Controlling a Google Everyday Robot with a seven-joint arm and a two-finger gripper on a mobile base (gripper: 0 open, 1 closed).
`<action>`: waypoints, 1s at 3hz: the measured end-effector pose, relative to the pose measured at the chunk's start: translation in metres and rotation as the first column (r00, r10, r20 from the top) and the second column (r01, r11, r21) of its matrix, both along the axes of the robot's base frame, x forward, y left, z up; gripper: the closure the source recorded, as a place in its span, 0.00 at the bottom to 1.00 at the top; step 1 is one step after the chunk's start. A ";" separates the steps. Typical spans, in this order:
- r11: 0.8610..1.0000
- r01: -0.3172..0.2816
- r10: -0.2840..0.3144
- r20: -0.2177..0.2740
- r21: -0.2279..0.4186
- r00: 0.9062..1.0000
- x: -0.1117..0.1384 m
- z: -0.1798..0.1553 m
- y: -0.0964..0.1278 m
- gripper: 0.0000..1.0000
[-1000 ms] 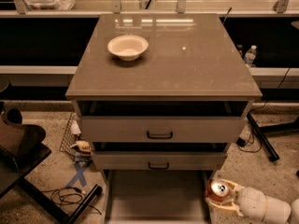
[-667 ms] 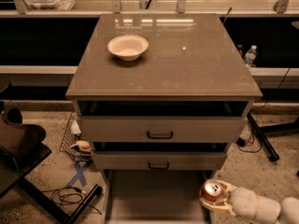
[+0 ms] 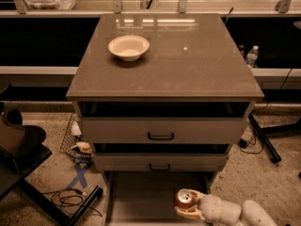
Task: Place coke can into bottom drawer
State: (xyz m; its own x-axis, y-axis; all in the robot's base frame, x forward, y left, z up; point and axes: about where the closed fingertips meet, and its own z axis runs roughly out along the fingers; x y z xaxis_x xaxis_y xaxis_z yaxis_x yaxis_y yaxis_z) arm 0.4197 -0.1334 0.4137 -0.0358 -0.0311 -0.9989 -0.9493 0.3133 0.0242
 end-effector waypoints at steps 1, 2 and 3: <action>1.000 -0.026 0.026 -0.018 0.015 1.000 0.015 -0.054 0.045 1.00; 0.998 -0.064 0.065 -0.022 0.024 0.998 0.025 -0.094 0.082 1.00; 0.994 -0.103 0.105 -0.039 0.042 0.994 0.030 -0.130 0.114 1.00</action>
Offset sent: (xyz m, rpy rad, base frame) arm 0.0406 0.1314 -0.1505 0.0285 0.0271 0.1203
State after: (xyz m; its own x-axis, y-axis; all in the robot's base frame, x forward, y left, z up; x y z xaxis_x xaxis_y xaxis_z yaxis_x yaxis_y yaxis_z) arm 0.4498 -0.0191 0.2840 -0.0758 0.0030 -0.9971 -0.9746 0.2109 0.0747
